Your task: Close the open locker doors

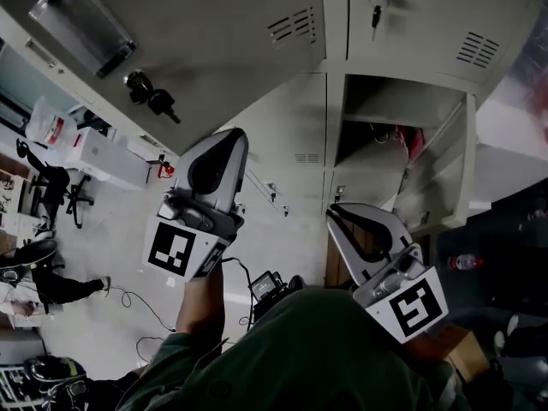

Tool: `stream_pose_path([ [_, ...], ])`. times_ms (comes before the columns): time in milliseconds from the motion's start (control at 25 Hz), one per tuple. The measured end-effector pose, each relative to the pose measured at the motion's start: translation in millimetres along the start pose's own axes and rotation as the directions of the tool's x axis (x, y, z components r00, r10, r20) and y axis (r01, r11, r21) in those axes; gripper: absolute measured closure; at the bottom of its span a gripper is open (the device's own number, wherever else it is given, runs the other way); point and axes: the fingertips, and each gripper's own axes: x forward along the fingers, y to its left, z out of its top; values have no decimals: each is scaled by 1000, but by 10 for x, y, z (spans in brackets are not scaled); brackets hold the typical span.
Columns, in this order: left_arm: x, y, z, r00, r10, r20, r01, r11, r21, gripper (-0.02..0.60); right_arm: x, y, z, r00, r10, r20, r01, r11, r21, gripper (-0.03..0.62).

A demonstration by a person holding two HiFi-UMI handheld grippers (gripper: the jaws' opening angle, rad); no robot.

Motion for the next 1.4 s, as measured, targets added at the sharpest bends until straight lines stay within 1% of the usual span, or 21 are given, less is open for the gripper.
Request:
stream_pose_path([
  [80,22,168,-43,1000,-11,11,11,1000,1,581,139,-5,-45,1000,-18,-10,18,1000,-1,600],
  [200,73,436,-206,1000,0,-22,0,1000,10,581,306,-20,-99,999,-39,-25,39,999,0,600],
  [400,273,763,-416,999,-17,-29,17,1000,-18,581,487,-61,-141,995,-81,-50,81,997,-7,600],
  [520,360,919,-471,1000,-16,-24,16,1000,-23,581,540,-93,-180,992,-109,-70,109,994,-5,600],
  [760,548,1076,-589,999,-33,3,34,998,-61,581,532,-205,-374,982,-159,-101,160,987,-3,600],
  [920,623,1151,-514,999,-52,12,52,995,-79,581,492,-258,-354,973,-194,-125,195,981,-5,600],
  [1080,680,1169,-490,996,-91,27,93,991,-100,581,410,-329,-380,962,-239,-135,240,971,-6,600],
  [1200,661,1165,-492,996,-90,23,91,993,-76,581,339,-371,-453,955,-263,-140,266,964,0,600],
  [1320,609,1074,-502,996,-87,-5,87,996,-9,581,267,-392,-466,946,-292,-139,297,954,22,600],
  [1400,566,908,-524,994,-105,-14,105,994,29,581,175,-411,-519,939,-313,-145,321,946,35,600],
])
